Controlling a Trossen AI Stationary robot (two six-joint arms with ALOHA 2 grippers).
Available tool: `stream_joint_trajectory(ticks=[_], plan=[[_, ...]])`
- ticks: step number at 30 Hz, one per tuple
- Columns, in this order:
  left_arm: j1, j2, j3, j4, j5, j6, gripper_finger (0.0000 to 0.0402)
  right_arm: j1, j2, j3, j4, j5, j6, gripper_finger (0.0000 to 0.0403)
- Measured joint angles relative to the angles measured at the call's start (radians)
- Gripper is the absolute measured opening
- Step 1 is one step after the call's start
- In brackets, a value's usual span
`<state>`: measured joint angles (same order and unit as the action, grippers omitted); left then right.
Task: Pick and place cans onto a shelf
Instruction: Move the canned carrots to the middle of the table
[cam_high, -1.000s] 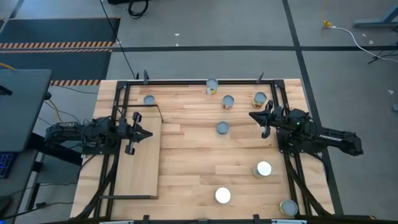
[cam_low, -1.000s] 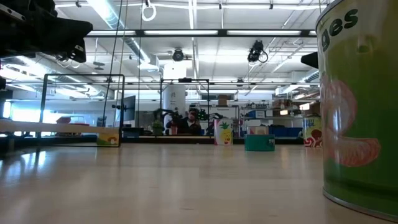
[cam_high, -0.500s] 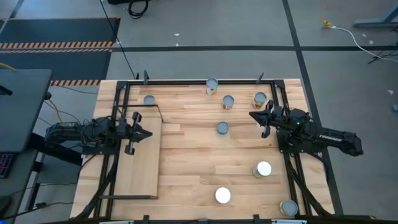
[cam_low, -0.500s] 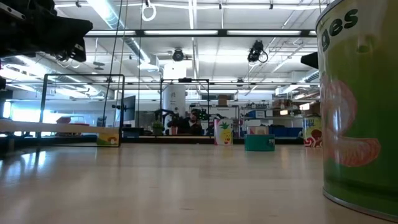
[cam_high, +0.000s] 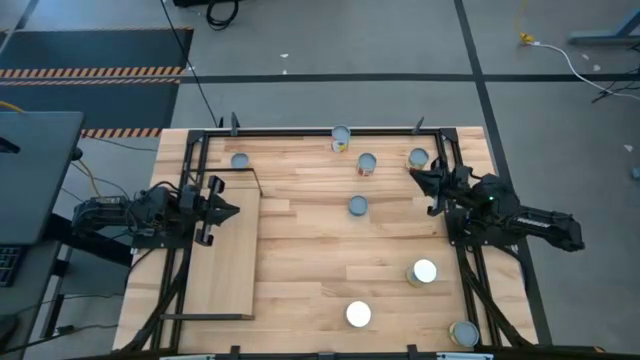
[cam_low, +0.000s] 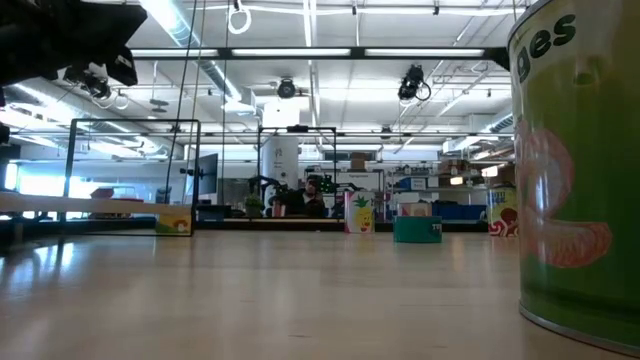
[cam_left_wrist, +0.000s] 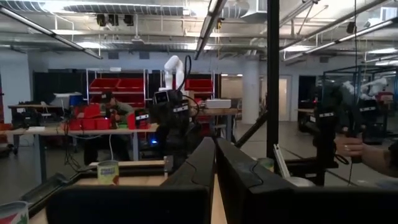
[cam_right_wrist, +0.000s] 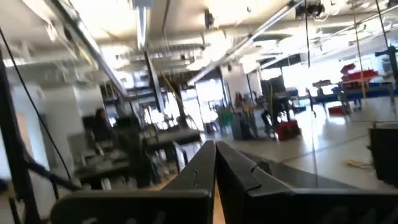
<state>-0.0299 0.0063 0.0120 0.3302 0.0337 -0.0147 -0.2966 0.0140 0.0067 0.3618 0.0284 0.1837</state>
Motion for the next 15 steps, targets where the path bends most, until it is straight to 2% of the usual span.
stream_joint_trajectory(ticks=[3,6,8,12,15], plan=[[0.000,0.000,0.000,0.008,0.000,-0.009,0.0023,0.001,0.020,0.021,0.026,-0.013,0.015,0.0018],[0.000,0.000,0.000,0.024,-0.001,-0.041,0.0023,0.040,0.078,0.070,0.020,-0.161,0.054,0.0018],[0.000,0.000,0.000,0.027,-0.005,-0.046,0.0023,0.093,0.138,0.106,0.009,-0.190,0.069,0.0018],[0.000,0.000,0.000,0.026,-0.018,-0.046,0.0023,0.247,0.291,0.158,-0.022,-0.126,0.064,0.0018],[0.000,0.000,0.000,0.026,-0.026,-0.051,0.0023,0.394,0.430,0.197,-0.024,-0.025,0.052,0.0018]])
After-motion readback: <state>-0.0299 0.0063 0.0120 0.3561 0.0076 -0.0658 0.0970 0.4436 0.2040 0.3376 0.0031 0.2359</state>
